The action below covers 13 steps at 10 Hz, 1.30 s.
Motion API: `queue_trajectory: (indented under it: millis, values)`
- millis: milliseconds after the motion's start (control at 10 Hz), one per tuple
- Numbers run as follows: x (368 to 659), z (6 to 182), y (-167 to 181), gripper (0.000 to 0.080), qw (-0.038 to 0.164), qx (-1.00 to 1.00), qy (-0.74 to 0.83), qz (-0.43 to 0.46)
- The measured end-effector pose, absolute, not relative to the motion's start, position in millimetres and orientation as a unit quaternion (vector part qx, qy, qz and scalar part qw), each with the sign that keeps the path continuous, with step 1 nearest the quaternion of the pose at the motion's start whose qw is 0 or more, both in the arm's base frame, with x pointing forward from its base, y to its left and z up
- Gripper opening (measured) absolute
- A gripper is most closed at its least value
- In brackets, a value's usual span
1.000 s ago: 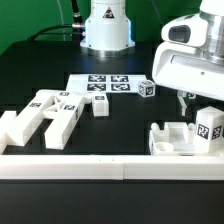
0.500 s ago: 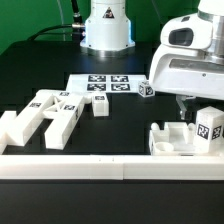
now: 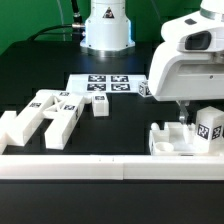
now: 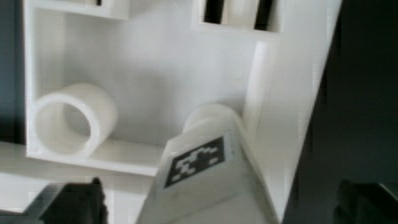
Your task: Assemble chair
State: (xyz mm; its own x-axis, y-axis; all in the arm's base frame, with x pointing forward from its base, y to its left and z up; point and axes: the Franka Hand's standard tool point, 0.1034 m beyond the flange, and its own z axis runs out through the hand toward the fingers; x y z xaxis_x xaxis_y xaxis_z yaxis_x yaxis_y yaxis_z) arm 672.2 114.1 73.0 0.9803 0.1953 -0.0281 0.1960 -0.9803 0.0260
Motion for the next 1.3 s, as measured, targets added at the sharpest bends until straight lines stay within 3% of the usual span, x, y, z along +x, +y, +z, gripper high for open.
queue_trajectory:
  millis: [300,500,600,700,900,1300]
  values:
    - [672.3,72.7,114.0,0.0648,0.014,0.994,0.106,-0.013]
    - [672.5,72.3,113.3,0.0389,0.014,0.994,0.108,-0.012]
    - [672.5,72.4,113.3,0.0389,0.014,0.994,0.108,-0.012]
    - [672.5,72.3,113.5,0.0288,0.014,0.994,0.104,-0.012]
    - [672.5,71.9,113.5,0.0288,0.011,0.997,0.075,-0.009]
    - [672.5,71.3,116.1,0.0288,0.001,0.990,-0.142,-0.008]
